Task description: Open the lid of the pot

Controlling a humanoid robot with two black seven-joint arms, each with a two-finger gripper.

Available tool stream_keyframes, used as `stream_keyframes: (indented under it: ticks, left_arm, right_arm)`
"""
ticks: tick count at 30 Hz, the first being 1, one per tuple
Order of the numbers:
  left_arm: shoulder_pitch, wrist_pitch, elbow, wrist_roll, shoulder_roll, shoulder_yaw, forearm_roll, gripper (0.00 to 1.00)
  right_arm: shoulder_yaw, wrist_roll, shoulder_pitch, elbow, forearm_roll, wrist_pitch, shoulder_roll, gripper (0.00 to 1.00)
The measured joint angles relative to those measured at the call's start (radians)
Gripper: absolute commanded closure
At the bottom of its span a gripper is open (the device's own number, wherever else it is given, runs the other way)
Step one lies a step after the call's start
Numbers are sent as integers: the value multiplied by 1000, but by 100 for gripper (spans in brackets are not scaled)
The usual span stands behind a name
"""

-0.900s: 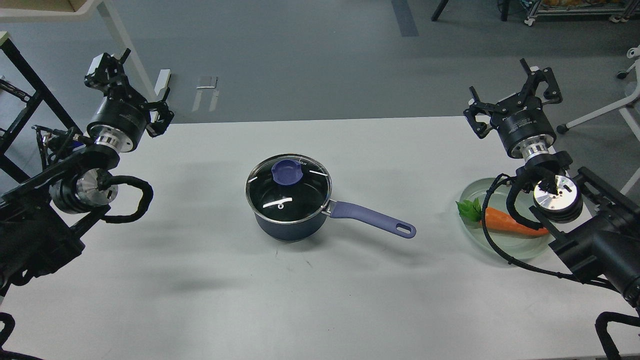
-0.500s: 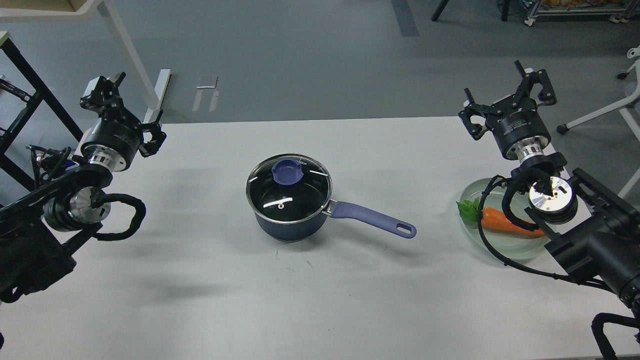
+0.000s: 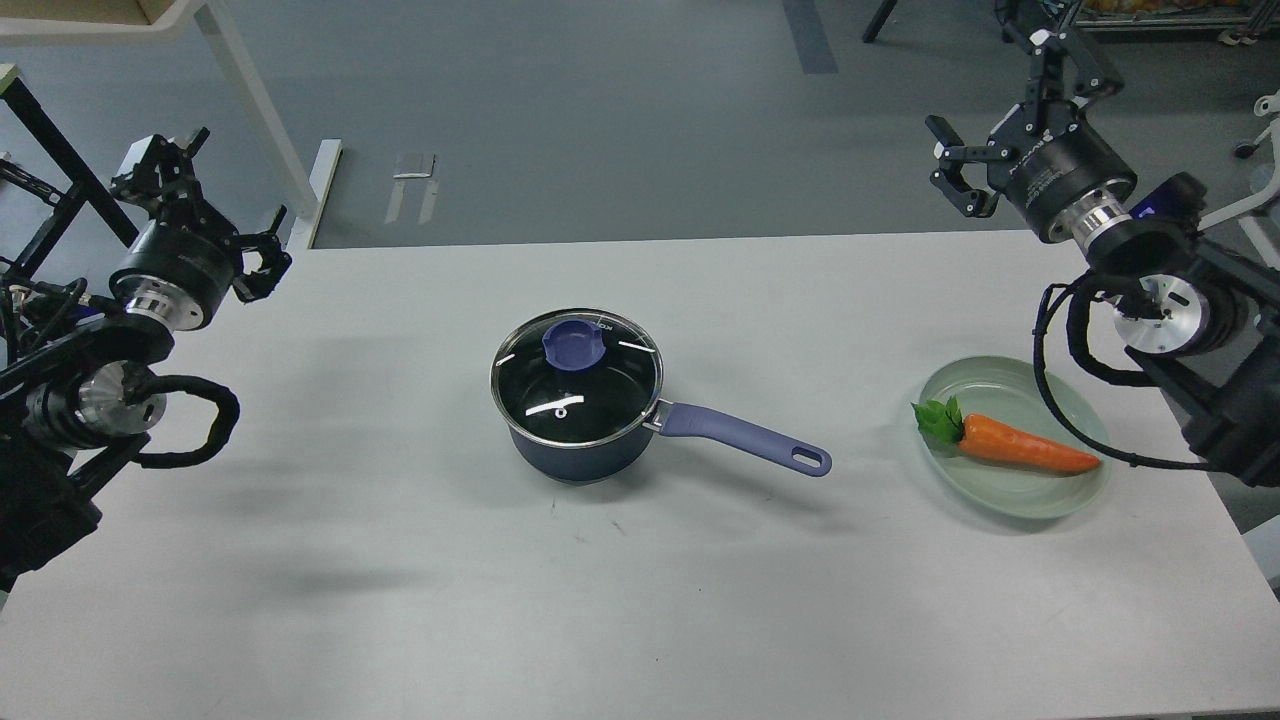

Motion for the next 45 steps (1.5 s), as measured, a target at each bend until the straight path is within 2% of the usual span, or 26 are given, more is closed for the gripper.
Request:
stream_keyframes:
  ticks: [5, 11, 17, 21, 26, 31, 40, 45]
  left_arm:
    - [-17, -3, 3, 12, 1, 7, 0, 0]
    - [-19, 2, -1, 13, 5, 15, 1, 0]
    - [-25, 3, -3, 27, 17, 19, 5, 0]
    - [-41, 4, 1, 40, 31, 19, 50, 0]
    - [-45, 3, 1, 35, 31, 15, 91, 0]
    - [-46, 5, -1, 33, 28, 12, 95, 0]
    - [-54, 5, -5, 35, 26, 16, 97, 0]
    - [-64, 5, -16, 35, 27, 16, 96, 0]
  right_arm:
    - [-218, 0, 163, 89, -217, -98, -12, 0]
    - [-440, 0, 325, 186, -398, -139, 22, 0]
    - [-696, 0, 485, 379, -656, -190, 30, 1]
    - [-833, 0, 532, 468, -843, -221, 42, 1]
    - [-974, 2, 539, 479, -1095, -281, 97, 6]
    - [-1039, 11, 539, 475, -1215, -301, 130, 13]
    - [-1076, 11, 521, 430, -1267, -302, 187, 37]
    - [-1078, 10, 516, 412, -1268, -302, 213, 38]
